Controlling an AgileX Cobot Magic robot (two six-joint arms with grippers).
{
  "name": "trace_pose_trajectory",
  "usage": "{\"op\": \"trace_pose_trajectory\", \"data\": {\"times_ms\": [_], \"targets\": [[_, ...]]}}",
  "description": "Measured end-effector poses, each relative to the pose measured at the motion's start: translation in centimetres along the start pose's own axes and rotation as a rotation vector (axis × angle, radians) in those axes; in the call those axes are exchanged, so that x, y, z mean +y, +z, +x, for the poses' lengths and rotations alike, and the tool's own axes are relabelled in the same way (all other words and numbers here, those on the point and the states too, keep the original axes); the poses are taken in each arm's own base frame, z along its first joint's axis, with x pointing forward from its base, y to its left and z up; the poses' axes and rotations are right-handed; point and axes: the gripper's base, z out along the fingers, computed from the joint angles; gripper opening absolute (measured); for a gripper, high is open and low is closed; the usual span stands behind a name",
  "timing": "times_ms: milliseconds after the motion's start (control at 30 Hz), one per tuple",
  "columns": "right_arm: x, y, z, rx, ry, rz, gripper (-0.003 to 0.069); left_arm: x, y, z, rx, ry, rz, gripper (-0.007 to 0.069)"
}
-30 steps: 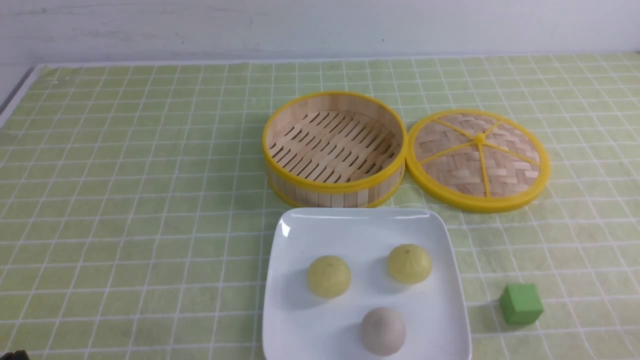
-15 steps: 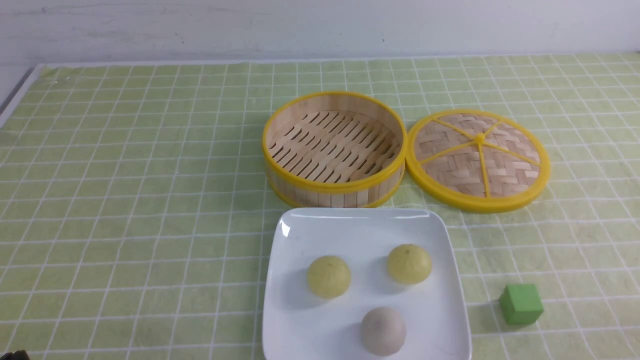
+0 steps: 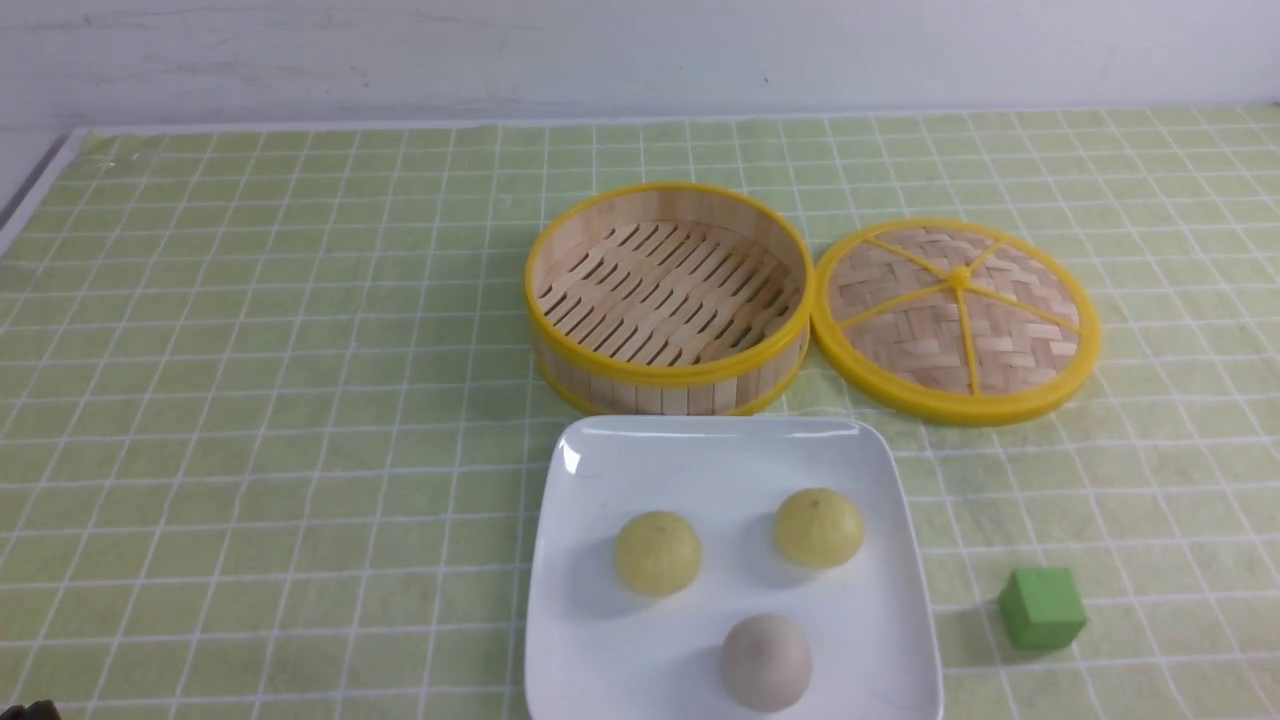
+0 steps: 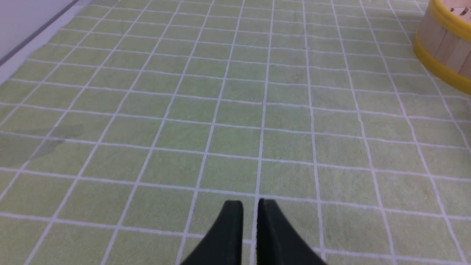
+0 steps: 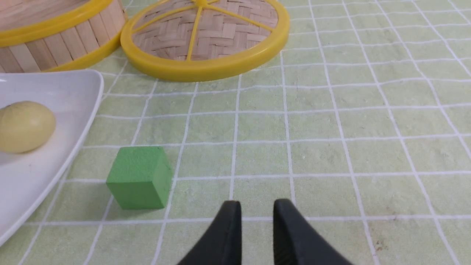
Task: Put the steamed buns into the plate on the green tablecloth.
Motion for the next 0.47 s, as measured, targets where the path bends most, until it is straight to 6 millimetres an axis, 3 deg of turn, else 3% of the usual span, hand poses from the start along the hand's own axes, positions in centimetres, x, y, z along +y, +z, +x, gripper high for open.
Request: {"op": "trace_pose_trajectory", "data": {"times_ms": [467], "targets": [[0.00, 0.00, 0.00, 0.000, 0.000, 0.000, 0.0171, 0.00, -0.01, -0.03, -0.001, 0.000, 0.000, 0.0096]]}}
